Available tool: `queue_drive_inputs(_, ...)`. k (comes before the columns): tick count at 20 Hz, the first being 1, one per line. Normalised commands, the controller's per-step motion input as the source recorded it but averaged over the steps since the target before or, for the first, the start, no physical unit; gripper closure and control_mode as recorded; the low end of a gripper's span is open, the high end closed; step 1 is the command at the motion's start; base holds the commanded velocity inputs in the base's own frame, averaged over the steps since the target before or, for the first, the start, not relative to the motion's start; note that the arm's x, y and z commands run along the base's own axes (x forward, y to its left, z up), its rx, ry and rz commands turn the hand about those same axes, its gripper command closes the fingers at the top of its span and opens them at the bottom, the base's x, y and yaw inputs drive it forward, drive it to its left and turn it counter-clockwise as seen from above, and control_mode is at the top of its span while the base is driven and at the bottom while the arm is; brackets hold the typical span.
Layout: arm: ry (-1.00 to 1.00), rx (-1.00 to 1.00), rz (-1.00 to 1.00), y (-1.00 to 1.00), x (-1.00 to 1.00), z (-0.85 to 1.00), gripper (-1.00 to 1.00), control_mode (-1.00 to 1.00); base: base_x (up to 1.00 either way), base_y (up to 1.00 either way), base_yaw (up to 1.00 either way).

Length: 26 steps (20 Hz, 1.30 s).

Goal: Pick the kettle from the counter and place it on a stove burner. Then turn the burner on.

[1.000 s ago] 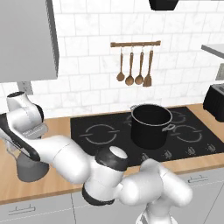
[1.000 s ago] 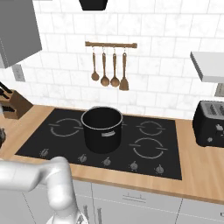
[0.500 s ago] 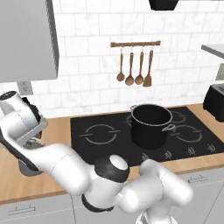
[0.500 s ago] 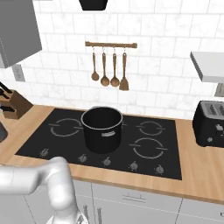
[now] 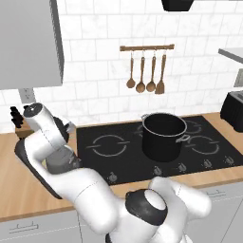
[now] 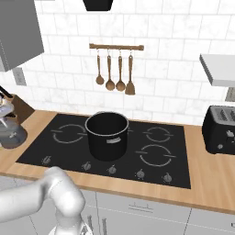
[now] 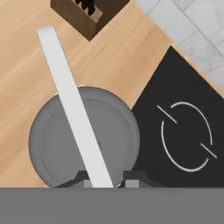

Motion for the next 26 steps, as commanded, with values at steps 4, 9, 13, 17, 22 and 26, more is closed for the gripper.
queue_drive_inputs(4,-0.17,0.02,-0.04,-1.00,0.24,0.27,1.00,-1.00,0.00,0.00,0.00)
queue_drive_inputs(9,-0.15,0.07,-0.06,-1.00,0.39,0.49,1.00,-1.00,0.00,0.00,0.00)
queue_drive_inputs(13,-0.07,0.07,-0.09,-1.00,0.61,0.38,1.00,-1.00,0.00,0.00,0.00)
queue_drive_inputs(17,0.00,0.01,-0.10,-0.93,0.70,0.10,1.00,-1.00,0.00,0.00,0.00)
queue_drive_inputs(22,0.05,-0.01,-0.09,-0.23,0.79,0.00,1.00,-1.00,0.00,0.00,0.00)
queue_drive_inputs(26,0.07,-0.08,-0.02,0.09,0.19,0.00,1.00,-1.00,0.00,0.00,0.00)
